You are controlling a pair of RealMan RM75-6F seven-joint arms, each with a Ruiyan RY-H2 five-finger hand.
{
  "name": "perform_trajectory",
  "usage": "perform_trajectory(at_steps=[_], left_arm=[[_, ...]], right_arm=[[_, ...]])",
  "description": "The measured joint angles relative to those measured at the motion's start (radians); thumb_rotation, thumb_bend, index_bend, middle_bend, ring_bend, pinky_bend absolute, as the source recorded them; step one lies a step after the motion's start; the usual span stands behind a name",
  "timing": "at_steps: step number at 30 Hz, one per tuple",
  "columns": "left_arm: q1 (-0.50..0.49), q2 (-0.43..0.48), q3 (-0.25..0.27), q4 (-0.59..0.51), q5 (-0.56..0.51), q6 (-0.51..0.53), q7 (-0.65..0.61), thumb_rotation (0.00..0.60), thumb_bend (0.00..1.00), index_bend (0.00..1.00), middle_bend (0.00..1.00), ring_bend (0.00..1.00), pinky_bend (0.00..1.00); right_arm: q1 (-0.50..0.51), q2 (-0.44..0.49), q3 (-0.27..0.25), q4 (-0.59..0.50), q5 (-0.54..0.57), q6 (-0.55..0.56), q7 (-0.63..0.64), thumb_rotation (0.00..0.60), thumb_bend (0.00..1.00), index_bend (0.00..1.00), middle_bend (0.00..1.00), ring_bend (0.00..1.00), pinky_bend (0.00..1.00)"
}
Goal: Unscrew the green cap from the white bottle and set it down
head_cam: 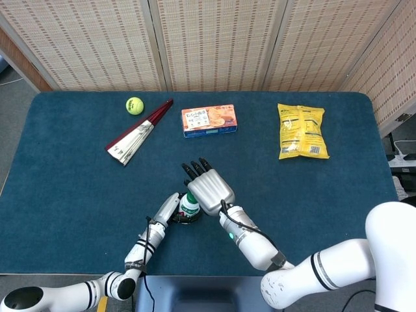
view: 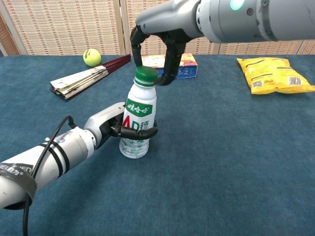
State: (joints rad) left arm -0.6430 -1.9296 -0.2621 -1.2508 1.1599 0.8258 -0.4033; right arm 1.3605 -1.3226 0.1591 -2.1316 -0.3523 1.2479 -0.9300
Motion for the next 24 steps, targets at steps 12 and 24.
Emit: perform_trajectory(at_steps=[12, 24], left_arm=[[-0.001, 0.001, -0.001, 0.009, 0.004, -0.004, -0.010, 0.600, 0.93, 0.73, 0.85, 0.51, 0.17], [-0.001, 0.006, -0.002, 0.010, 0.005, -0.008, -0.016, 0.600, 0.93, 0.73, 0.85, 0.51, 0.16]], right_arm=[[-0.006, -0.044, 0.011, 0.025, -0.019, 0.022, -0.014, 0.600, 0.24, 0.48, 0.00, 0.00, 0.00], [-0.016, -0.073, 0.012, 0.029, -0.061, 0.059, -0.051, 0.600, 0.25, 0.59, 0.00, 0.00, 0.00]])
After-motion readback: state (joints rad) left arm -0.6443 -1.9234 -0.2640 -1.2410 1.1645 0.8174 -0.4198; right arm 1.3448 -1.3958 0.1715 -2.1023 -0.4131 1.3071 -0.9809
